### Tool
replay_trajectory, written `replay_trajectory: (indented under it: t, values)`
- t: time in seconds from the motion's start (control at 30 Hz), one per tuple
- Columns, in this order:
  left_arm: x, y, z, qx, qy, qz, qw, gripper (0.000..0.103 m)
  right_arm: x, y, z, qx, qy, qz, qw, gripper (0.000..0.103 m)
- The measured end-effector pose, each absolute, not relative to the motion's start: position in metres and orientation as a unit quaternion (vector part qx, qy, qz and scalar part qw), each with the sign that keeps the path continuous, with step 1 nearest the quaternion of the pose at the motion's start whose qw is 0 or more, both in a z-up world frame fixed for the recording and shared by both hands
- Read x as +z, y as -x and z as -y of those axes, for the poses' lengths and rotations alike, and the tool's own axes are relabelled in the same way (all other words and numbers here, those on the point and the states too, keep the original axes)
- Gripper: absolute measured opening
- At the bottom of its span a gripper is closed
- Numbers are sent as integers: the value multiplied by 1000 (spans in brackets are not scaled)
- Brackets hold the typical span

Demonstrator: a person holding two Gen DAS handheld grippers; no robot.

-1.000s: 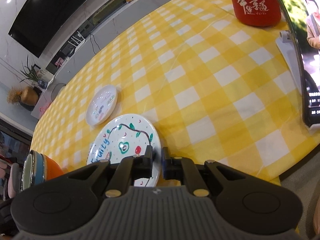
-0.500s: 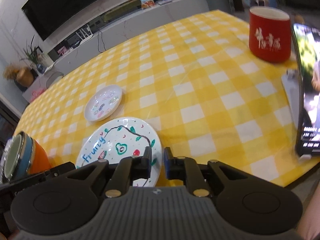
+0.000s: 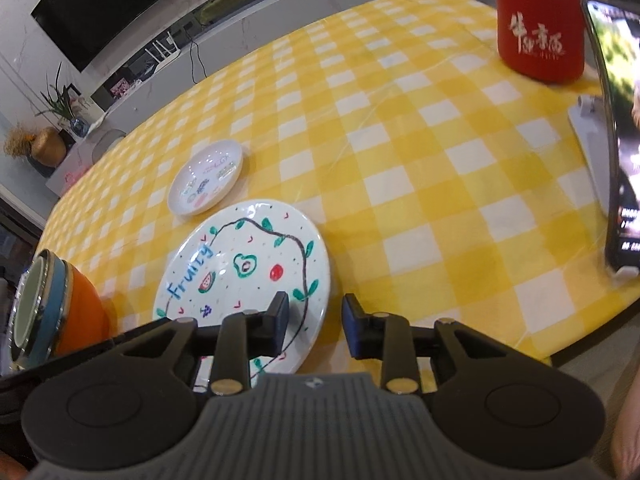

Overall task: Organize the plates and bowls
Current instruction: 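Open both grippers and withdraw from the Fruity plate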

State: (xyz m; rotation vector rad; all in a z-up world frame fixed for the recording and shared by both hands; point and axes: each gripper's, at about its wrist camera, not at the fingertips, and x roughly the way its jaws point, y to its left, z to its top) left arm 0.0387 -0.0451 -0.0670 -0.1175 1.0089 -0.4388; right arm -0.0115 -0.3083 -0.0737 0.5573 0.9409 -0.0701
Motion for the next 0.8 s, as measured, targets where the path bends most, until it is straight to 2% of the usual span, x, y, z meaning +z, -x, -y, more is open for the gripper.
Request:
replay_trajectory:
  t: [0.03, 0.07, 0.47, 0.8]
  values:
    - [-67, -39, 45, -210, 58, -480, 850, 27, -74, 11, 308, -32, -268, -447, 853, 28]
    - [-67, -39, 46, -208, 57, -480, 850, 26, -75, 11, 309, -29, -274, -447, 851, 22]
    - [-63, -44, 57, -192, 23, -463, 865, 21, -73, -3, 300, -48, -265, -436, 859, 22]
    - [-62, -45, 58, -188, 16, -458, 869, 21, -70, -8, 291, -57, -230, -429, 872, 23]
